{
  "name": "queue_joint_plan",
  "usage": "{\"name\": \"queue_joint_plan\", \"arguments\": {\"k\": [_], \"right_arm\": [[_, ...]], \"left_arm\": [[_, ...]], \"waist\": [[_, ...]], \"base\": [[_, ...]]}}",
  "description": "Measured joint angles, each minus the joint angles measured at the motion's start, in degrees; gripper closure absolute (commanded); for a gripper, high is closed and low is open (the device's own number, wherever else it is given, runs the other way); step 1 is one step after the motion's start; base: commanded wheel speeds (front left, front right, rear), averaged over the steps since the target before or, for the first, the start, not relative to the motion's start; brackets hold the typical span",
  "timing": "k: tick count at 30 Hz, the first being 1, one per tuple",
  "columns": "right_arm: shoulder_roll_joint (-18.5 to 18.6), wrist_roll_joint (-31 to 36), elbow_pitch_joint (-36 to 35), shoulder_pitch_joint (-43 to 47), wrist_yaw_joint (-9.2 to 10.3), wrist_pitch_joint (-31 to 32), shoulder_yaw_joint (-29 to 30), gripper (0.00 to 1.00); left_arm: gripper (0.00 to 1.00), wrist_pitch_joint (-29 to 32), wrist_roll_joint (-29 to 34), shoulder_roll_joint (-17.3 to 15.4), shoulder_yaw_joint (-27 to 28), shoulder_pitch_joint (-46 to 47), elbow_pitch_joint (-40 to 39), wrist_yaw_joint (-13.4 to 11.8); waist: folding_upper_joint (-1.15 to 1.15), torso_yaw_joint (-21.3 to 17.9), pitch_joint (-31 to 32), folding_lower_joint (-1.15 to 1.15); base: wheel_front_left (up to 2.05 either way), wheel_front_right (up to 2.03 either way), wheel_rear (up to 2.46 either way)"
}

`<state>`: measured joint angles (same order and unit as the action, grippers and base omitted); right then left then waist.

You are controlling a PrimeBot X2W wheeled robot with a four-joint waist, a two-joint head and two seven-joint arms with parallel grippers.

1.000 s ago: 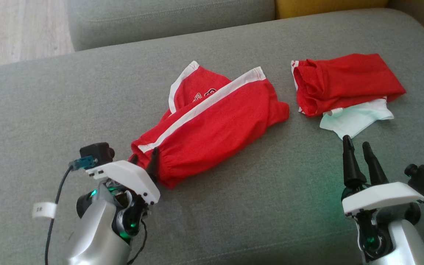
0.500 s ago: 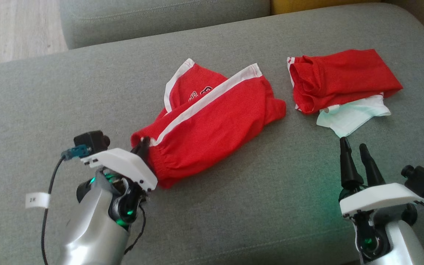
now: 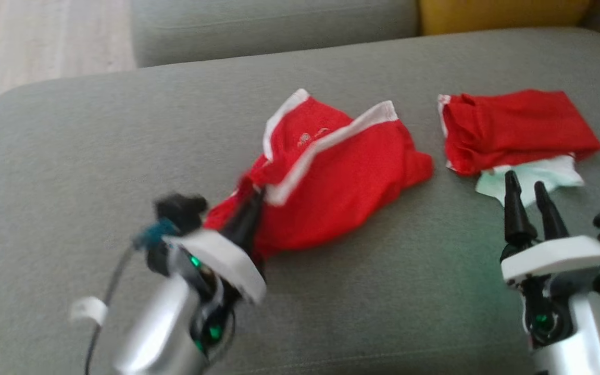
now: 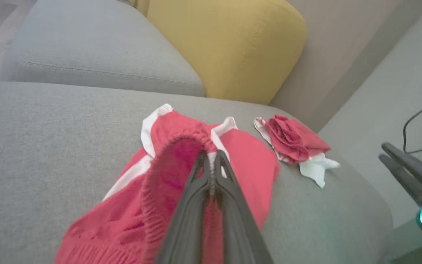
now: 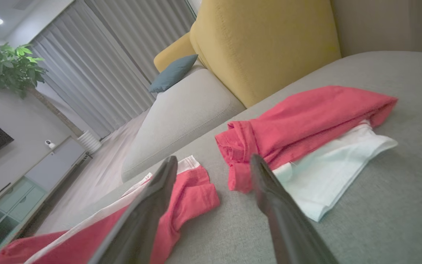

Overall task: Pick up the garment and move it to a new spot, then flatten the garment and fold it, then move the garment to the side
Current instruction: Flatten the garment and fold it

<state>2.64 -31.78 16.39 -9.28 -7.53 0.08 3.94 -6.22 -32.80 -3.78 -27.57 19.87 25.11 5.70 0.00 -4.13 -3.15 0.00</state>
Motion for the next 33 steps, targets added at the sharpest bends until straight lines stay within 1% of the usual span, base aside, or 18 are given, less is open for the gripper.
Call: {"name": "queue_joint_plan", "arguments": {"k": [5, 8, 11, 15, 19, 20, 21, 22, 25, 29, 33], "right_arm": [[0.00, 2.92, -0.20, -2.42, 0.00, 4.83, 2.02, 0.00], [0.00, 4.58, 0.66, -5.39, 0.00, 8.25, 2.75, 0.00], [0.01, 6.05, 3.52, -9.93, 0.00, 11.87, 3.39, 0.00], [0.07, 6.17, 10.34, -17.22, 0.00, 17.39, 4.26, 0.00], [0.08, 6.21, 19.34, -24.37, 0.00, 21.63, 5.86, 0.00], [0.11, 7.19, 21.61, -26.04, 0.00, 22.26, 6.34, 0.00], [0.11, 7.19, 21.61, -26.04, 0.00, 22.26, 6.34, 0.00], [0.14, 8.80, 23.57, -27.52, 0.00, 22.48, 6.90, 0.00], [0.14, 11.05, 29.98, -31.88, 0.00, 24.38, 9.70, 0.00], [0.36, 14.69, 36.77, -36.80, 0.00, 25.25, 13.54, 0.00], [1.69, 19.01, 42.72, -40.79, 0.00, 25.76, 18.19, 0.00]], "left_arm": [[1.00, 2.15, 2.49, -2.25, -6.66, -5.63, -5.69, 0.88], [1.00, 3.36, 2.47, -3.14, -8.03, -7.70, -7.31, 0.88], [1.00, 3.56, 2.47, -3.37, -8.55, -8.00, -8.16, 0.82], [1.00, 3.63, 2.45, -2.82, -8.67, -7.78, -8.42, 0.77], [1.00, 3.09, 2.40, -1.66, -9.03, -6.33, -6.98, 0.77], [1.00, 3.01, 2.20, -1.31, -9.17, -5.61, -6.53, 0.78], [1.00, 3.01, 2.20, -1.31, -9.17, -5.61, -6.53, 0.78], [1.00, 2.78, 2.11, -1.10, -9.46, -4.83, -6.16, 0.78], [1.00, 1.67, 1.93, -0.48, -10.66, -2.53, -4.89, 0.80], [1.00, 0.41, 1.87, 0.27, -11.62, -0.80, -3.38, 0.86], [1.00, -0.58, 1.85, 0.48, -13.03, 0.59, -2.30, 0.87]], "waist": [[0.00, 3.49, 0.76, 0.00], [0.00, 5.63, 0.87, 0.00], [0.00, 7.47, 0.48, 0.00], [0.00, 9.56, -1.05, 0.00], [0.00, 11.60, -2.97, 0.00], [0.00, 12.11, -3.45, 0.00], [0.00, 12.11, -3.45, 0.00], [0.00, 12.60, -3.93, 0.00], [0.00, 14.06, -5.20, 0.00], [0.00, 15.61, -6.72, 0.00], [0.00, 16.92, -7.79, 0.00]], "base": [[0.00, 0.00, 0.00], [0.00, 0.00, 0.00], [0.00, 0.00, 0.00], [0.00, 0.00, 0.00], [0.00, 0.00, 0.00], [0.00, 0.00, 0.00], [0.00, 0.00, 0.00], [0.00, 0.00, 0.00], [0.00, 0.00, 0.00], [0.00, 0.00, 0.00], [0.00, 0.00, 0.00]]}}
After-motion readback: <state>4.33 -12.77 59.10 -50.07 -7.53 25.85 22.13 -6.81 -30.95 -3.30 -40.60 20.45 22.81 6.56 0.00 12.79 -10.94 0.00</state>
